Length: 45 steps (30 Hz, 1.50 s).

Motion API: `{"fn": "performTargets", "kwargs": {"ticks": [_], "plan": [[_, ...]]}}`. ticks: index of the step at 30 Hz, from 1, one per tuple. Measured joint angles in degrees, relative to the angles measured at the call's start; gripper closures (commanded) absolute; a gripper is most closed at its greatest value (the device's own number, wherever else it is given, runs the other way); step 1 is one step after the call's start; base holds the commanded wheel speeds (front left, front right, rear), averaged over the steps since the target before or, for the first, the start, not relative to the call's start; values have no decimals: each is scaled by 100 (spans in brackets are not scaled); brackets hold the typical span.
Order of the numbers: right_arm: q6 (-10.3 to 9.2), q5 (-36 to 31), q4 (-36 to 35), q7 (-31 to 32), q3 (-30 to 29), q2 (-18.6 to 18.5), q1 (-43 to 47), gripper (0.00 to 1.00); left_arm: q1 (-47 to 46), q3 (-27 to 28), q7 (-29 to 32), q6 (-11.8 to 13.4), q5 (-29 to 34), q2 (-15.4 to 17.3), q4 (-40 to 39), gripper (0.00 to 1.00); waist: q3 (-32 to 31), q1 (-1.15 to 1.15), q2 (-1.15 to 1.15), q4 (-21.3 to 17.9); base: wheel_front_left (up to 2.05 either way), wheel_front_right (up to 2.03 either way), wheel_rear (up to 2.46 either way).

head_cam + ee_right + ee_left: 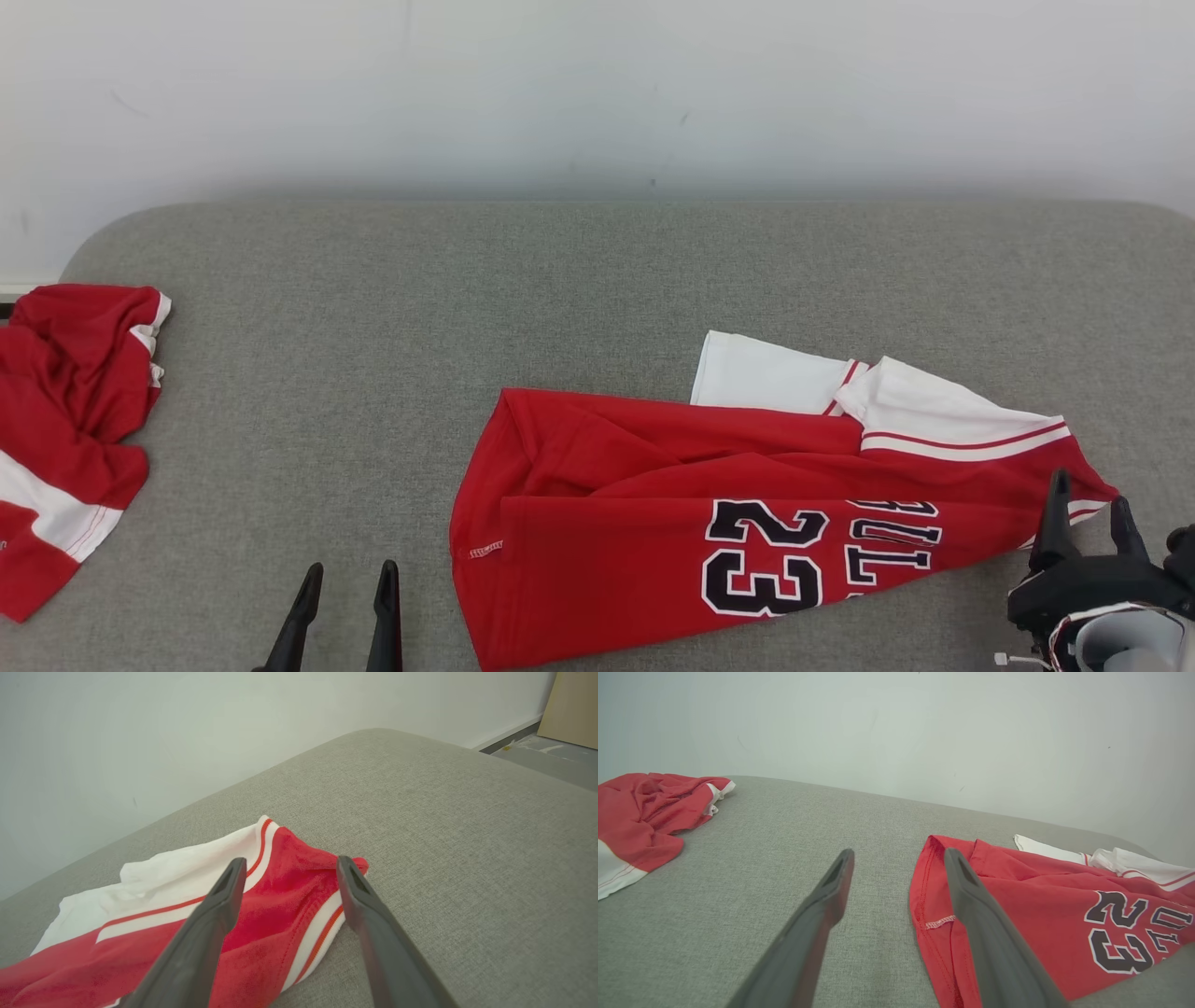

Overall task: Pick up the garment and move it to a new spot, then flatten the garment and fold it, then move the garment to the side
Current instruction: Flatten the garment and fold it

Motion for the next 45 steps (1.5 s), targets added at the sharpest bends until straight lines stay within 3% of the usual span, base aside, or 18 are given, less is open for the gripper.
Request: {"fn": "performTargets", "kwargs": {"ticks": [4, 8, 13, 18, 24, 39, 43, 45], "plan": [[-1, -121, -305, -86, 125, -3, 296, 0, 2, 47, 0, 0, -7, 0, -1, 0, 11, 0, 0, -16, 0, 0, 0], [0, -673, -1128, -233, 447, -7, 685, 0, 7, 113, 0, 0, -7, -2, 1, 0, -2, 0, 0, -60, 0, 0, 0], [0, -1260, -2502, -308, 1196, -8, 1343, 0, 22, 168, 0, 0, -7, -4, 11, 0, -69, 0, 0, -116, 0, 0, 0], [0, -1491, -3216, -311, 1886, -2, 2141, 0, 150, 221, 0, 0, -7, -12, 76, 0, -224, 0, 0, -145, 0, 0, 0], [0, -1706, -3371, -323, 2159, -3, 2638, 0, 207, 260, 0, 0, -5, -16, 77, 0, -367, 0, 0, -185, 0, 0, 0], [0, -1768, -3132, -323, 2287, -2, 2858, 0, 205, 289, 0, 0, -126, -23, 177, 0, -405, 0, 0, -206, 0, 0, 0], [0, -1735, -3122, -323, 2346, -2, 2820, 0, -315, -179, 10, 0, -307, 165, 717, 0, -370, 0, 0, -238, 0, 0, 0], [0, -1712, -3110, -322, 2382, -1, 2809, 0, -665, -345, 291, 0, -541, 225, 1028, 0, -350, 0, 0, -268, 0, 0, 0]]}}
